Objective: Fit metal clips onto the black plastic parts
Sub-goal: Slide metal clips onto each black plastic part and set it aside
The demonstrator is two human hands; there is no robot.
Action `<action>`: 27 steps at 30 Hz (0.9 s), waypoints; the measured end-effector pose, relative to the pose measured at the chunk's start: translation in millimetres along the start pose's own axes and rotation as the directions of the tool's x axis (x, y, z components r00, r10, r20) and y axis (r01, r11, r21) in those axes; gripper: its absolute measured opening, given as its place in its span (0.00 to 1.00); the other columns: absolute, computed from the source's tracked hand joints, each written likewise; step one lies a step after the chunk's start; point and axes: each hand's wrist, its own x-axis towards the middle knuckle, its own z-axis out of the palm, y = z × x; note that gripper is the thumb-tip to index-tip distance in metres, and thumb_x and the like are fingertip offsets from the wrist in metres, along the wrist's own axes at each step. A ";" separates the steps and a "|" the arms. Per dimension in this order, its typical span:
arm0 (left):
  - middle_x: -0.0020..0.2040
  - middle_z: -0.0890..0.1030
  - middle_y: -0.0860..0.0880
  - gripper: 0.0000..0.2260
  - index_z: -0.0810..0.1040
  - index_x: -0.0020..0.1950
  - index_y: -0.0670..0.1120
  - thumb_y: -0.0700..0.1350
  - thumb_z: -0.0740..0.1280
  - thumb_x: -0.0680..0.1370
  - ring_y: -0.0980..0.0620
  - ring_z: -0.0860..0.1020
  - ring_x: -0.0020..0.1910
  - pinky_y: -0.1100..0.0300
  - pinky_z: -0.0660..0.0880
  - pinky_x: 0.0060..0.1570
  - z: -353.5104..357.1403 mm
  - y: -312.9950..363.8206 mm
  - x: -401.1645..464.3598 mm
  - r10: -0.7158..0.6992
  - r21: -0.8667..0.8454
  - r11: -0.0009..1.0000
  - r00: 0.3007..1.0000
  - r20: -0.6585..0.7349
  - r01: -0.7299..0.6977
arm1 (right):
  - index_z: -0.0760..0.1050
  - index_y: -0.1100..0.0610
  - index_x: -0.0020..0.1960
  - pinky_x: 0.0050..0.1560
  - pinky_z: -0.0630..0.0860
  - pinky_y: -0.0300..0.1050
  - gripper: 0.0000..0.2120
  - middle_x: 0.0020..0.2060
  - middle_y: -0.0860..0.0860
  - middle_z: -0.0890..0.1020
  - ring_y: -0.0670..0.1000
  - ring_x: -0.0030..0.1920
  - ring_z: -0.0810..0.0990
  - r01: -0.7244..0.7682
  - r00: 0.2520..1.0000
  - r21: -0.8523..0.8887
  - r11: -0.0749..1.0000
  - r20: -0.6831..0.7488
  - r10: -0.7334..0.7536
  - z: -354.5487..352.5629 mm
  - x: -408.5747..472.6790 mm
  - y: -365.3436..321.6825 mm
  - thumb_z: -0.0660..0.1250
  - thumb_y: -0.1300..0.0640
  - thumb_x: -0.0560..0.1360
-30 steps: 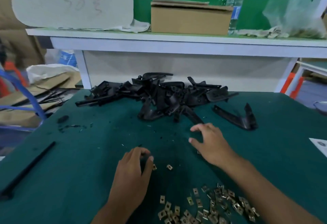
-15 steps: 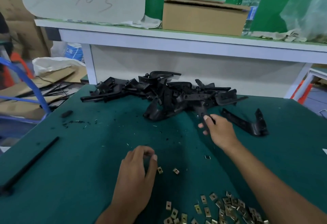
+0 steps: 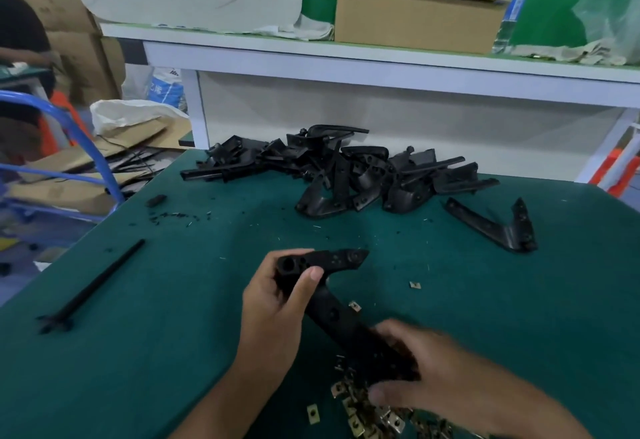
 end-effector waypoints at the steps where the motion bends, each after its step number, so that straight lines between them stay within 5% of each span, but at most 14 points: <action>1: 0.45 0.84 0.52 0.09 0.81 0.50 0.59 0.59 0.70 0.73 0.53 0.83 0.46 0.64 0.78 0.45 -1.2 0.0 -0.6 0.008 0.018 1.000 1.000 -0.001 -0.008 | 0.65 0.27 0.63 0.59 0.71 0.34 0.30 0.57 0.24 0.71 0.27 0.59 0.70 0.008 1.000 -0.155 0.988 -0.022 -0.012 0.6 -6.3 4.6 0.69 0.23 0.64; 4: 0.45 0.84 0.54 0.08 0.81 0.51 0.60 0.59 0.70 0.73 0.53 0.83 0.46 0.63 0.79 0.45 0.8 0.5 -2.2 0.012 0.061 0.998 0.999 0.032 -0.014 | 0.68 0.35 0.65 0.53 0.65 0.29 0.26 0.53 0.27 0.69 0.27 0.56 0.66 0.051 0.995 -0.373 0.926 -0.057 -0.078 2.0 -16.4 9.1 0.70 0.32 0.70; 8: 0.45 0.85 0.52 0.09 0.82 0.50 0.58 0.58 0.71 0.73 0.53 0.84 0.45 0.63 0.80 0.45 4.2 2.2 -5.3 -0.031 0.042 0.999 0.997 0.070 0.028 | 0.76 0.40 0.57 0.48 0.71 0.29 0.11 0.45 0.32 0.77 0.32 0.50 0.75 0.006 0.993 -0.347 0.938 -0.108 -0.046 -1.0 -21.1 10.0 0.72 0.44 0.76; 13: 0.43 0.86 0.45 0.10 0.86 0.48 0.46 0.46 0.78 0.68 0.50 0.85 0.43 0.62 0.80 0.42 7.6 8.0 -4.6 -0.158 -0.166 0.967 0.968 0.197 0.192 | 0.76 0.36 0.51 0.47 0.75 0.34 0.07 0.46 0.31 0.83 0.36 0.47 0.81 -0.006 0.985 -0.193 0.981 -0.169 -0.027 -24.2 -29.7 12.8 0.69 0.49 0.79; 16: 0.44 0.87 0.48 0.12 0.87 0.47 0.48 0.43 0.78 0.64 0.53 0.85 0.45 0.65 0.79 0.44 10.5 8.1 -7.5 -0.222 -0.210 0.930 0.915 0.338 0.303 | 0.78 0.38 0.52 0.46 0.76 0.37 0.05 0.45 0.38 0.85 0.40 0.46 0.83 0.058 0.927 0.010 0.998 -0.372 -0.050 -48.5 -28.6 5.9 0.69 0.44 0.76; 22: 0.50 0.87 0.48 0.17 0.87 0.55 0.51 0.41 0.81 0.67 0.54 0.84 0.51 0.65 0.79 0.49 14.3 6.2 -12.2 -0.291 -0.220 0.869 0.818 0.496 0.443 | 0.82 0.53 0.57 0.39 0.78 0.35 0.12 0.49 0.52 0.88 0.50 0.50 0.87 0.336 0.894 0.490 0.805 -0.435 -0.108 -69.1 -1.1 -17.4 0.73 0.60 0.74; 27: 0.48 0.87 0.48 0.18 0.86 0.57 0.49 0.41 0.79 0.67 0.54 0.84 0.49 0.64 0.79 0.48 15.2 4.2 -14.4 -0.307 -0.206 0.847 0.767 0.563 0.490 | 0.85 0.48 0.53 0.42 0.77 0.35 0.11 0.44 0.50 0.87 0.43 0.44 0.84 0.332 0.909 0.608 0.722 -0.411 -0.071 -49.8 6.5 -12.2 0.74 0.53 0.71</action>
